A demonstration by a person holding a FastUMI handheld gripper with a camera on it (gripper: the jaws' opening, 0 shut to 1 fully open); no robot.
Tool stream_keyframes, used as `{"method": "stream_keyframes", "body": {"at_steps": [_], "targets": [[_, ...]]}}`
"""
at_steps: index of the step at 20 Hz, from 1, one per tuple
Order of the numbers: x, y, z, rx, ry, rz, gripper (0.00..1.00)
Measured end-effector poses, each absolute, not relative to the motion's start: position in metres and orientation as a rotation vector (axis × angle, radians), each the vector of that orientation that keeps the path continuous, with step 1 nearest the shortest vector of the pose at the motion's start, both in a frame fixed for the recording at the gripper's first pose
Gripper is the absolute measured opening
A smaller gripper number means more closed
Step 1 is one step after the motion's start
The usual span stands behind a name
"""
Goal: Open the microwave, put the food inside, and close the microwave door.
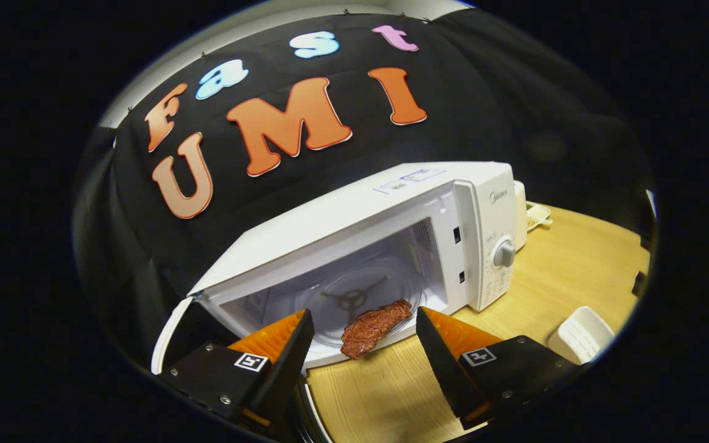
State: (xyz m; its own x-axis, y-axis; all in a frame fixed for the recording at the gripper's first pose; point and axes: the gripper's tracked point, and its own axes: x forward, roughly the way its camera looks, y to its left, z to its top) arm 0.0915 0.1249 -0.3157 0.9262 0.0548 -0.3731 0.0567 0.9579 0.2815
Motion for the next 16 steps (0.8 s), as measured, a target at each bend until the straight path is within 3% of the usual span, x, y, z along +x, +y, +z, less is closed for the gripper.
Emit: {"method": "stream_keyframes", "body": {"at_steps": [5, 7, 12, 13, 16], "targets": [[0.028, 0.12, -0.266, 0.214, 0.407, 0.041, 0.97], [0.005, 0.121, -0.254, 0.179, 0.416, 0.036, 0.81], [-0.051, 0.138, -0.227, 0.073, 0.391, 0.027, 0.05], [-0.061, 0.144, -0.219, 0.041, 0.384, 0.032, 0.01], [-0.097, 0.18, -0.205, 0.053, 0.358, 0.057, 0.01]]}}
